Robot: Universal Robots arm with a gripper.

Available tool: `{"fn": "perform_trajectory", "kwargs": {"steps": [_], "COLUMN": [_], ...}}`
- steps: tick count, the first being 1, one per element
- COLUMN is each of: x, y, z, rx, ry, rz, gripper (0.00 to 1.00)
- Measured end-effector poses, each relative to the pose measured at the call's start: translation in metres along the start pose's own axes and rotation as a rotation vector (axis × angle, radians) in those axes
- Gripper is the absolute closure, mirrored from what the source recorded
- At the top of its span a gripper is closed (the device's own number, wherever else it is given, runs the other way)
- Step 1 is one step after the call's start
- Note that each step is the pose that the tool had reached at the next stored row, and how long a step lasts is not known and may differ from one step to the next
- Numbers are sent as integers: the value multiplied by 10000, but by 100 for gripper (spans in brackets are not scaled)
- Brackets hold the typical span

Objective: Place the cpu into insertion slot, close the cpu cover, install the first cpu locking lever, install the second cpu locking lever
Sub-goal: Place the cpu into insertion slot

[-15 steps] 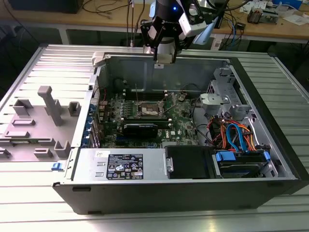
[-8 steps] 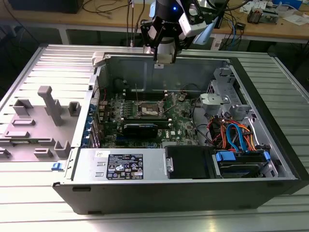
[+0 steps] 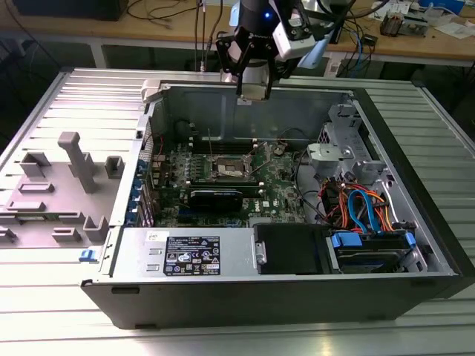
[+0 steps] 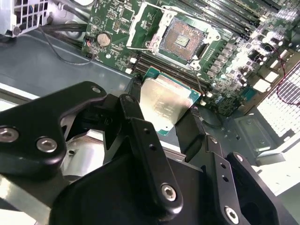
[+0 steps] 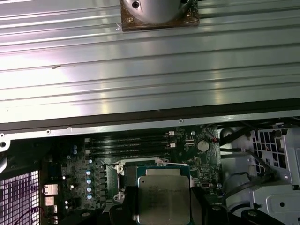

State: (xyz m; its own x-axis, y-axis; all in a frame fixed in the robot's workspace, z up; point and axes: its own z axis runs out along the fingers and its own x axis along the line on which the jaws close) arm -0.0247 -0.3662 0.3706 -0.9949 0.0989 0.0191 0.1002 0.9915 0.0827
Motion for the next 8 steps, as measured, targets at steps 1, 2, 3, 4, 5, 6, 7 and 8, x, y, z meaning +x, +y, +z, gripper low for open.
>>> {"fn": "perform_trajectory", "kwargs": {"steps": [1, 2, 3, 4, 5, 6, 7, 8], "x": [0, 0, 0, 0, 0, 0, 0, 0], "y": [-1, -1, -1, -1, -1, -1, -1, -1], "z": [3, 4, 4, 4, 5, 5, 5, 5], "rx": [0, 0, 1, 0, -1, -1, -1, -1], "ry": [-8, -12, -13, -14, -14, -14, -15, -14], "rz": [88, 143, 159, 161, 164, 166, 167, 167], "gripper": [46, 46, 46, 46, 46, 46, 46, 46]}}
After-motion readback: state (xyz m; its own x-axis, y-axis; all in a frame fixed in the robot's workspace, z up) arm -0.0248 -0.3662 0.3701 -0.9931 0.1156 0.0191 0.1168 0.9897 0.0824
